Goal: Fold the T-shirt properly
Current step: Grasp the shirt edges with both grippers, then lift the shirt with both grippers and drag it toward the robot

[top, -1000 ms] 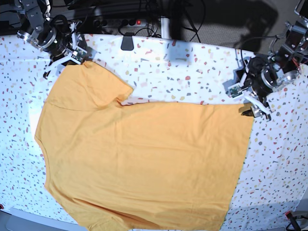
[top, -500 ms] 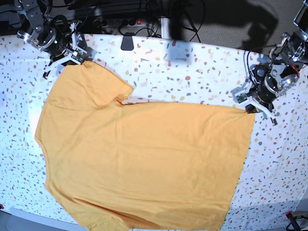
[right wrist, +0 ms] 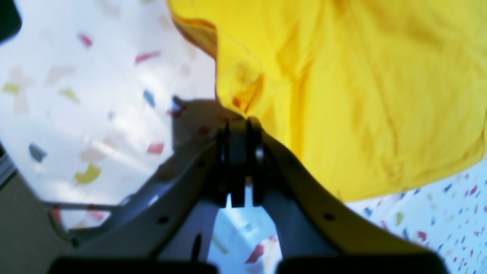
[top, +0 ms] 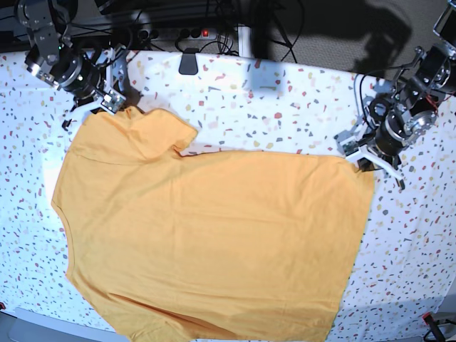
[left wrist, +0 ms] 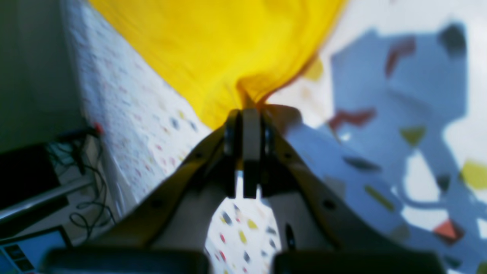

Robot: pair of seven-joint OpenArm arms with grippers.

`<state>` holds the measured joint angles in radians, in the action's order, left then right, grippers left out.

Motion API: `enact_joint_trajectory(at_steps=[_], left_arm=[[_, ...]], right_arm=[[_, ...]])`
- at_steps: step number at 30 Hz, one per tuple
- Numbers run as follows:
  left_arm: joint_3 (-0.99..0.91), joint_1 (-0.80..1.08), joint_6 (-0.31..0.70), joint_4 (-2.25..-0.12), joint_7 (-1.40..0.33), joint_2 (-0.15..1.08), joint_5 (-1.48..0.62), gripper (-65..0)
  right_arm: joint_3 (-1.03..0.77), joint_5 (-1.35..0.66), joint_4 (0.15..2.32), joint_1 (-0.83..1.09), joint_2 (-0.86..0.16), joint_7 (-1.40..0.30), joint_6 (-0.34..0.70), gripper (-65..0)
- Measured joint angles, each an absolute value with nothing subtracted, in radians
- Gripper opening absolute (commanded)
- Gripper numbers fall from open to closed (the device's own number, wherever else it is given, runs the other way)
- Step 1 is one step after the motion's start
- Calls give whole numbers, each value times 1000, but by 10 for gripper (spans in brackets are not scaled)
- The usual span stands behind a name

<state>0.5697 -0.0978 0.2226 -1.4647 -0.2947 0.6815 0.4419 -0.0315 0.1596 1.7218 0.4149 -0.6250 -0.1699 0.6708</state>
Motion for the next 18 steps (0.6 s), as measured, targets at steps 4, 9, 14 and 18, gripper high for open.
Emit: enact_joint_trajectory(at_steps=[4,9,14,18], left_arm=[[569,-100,219,-1483,-291,682,441,-650],[569,-101,117,-1483,-291,682,440,-650],[570,-131,112,-1483,-273,652,342,-650],[570,-177,114,-1483,-272,627,263,-650]], right_arm=[[-31,103,1721,364,-625,-192,672,-650],[-31,75,1721,268,-624,-204,681,-650],[-31,75,1721,159,-614,-254,672,-650],[-32,73,1720,72,-548,-302,623,-650]])
